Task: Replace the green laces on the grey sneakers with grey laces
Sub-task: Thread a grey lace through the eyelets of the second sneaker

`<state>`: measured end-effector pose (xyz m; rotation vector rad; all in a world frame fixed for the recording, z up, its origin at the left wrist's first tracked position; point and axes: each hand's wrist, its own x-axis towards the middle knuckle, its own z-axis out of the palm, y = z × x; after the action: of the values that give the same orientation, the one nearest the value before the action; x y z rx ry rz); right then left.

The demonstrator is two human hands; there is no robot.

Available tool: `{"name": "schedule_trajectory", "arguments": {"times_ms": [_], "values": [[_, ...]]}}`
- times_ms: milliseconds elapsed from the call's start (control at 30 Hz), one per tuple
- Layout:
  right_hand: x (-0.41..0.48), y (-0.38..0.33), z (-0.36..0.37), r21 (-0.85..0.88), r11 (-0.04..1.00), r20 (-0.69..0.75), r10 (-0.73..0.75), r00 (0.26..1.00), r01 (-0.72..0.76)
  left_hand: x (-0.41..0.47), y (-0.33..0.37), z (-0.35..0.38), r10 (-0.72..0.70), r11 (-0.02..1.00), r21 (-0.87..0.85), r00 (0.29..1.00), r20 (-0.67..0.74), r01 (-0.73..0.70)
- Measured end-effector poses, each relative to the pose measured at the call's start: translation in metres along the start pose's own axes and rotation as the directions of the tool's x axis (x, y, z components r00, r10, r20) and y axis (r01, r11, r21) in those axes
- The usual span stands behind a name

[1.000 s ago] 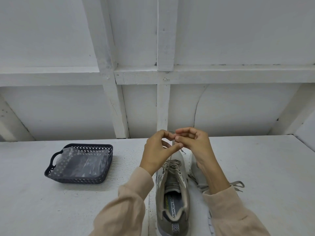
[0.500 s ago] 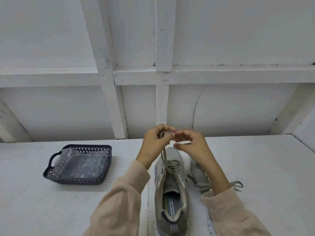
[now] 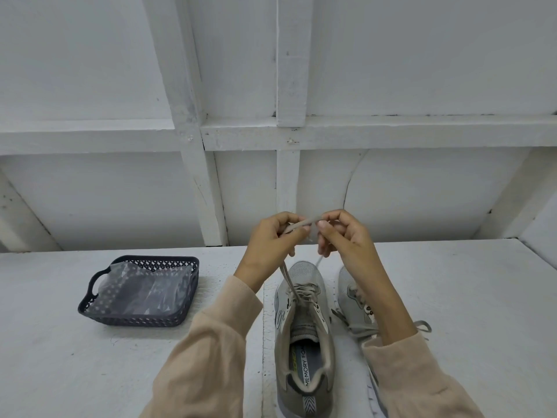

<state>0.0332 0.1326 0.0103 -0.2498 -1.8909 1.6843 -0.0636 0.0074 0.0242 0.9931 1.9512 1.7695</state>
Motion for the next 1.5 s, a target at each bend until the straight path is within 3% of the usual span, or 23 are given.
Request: {"name": "schedule_trajectory", "arguments": {"times_ms": [233, 433, 633, 900, 1233, 1333, 1500], "values": [[-0.003, 0.006, -0.001, -0.02, 0.997, 0.046, 0.08, 0.996, -0.08, -0.004, 0.002, 0.0, 0.052, 0.998, -0.022, 0.997, 0.05, -0.051], [-0.012, 0.021, -0.015, -0.272, 0.954, 0.29, 0.208, 0.934, -0.128, -0.004, 0.002, -0.005, 0.033, 0.996, -0.077, 0.997, -0.074, -0.039], [-0.02, 0.031, -0.026, -0.489, 0.866, 0.299, 0.282, 0.912, -0.107, -0.003, -0.006, -0.009, 0.037, 0.998, -0.046, 0.991, -0.132, -0.043], [-0.034, 0.04, -0.023, -0.313, 0.907, 0.245, 0.362, 0.899, -0.28, -0.004, -0.016, -0.006, 0.064, 0.995, 0.083, 0.993, -0.1, -0.056], [-0.034, 0.035, -0.019, -0.212, 0.937, 0.167, 0.314, 0.934, -0.277, -0.009, -0.012, 0.001, 0.05, 0.991, 0.125, 0.999, 0.001, -0.05], [-0.035, 0.036, -0.02, -0.153, 0.927, 0.157, 0.366, 0.917, -0.344, -0.01, -0.016, 0.0, 0.047, 0.988, 0.146, 0.999, 0.013, -0.049], [-0.041, 0.037, -0.019, -0.064, 0.894, 0.17, 0.448, 0.878, -0.444, -0.012, -0.032, -0.002, -0.007, 0.948, 0.319, 0.997, 0.073, -0.017]]}}
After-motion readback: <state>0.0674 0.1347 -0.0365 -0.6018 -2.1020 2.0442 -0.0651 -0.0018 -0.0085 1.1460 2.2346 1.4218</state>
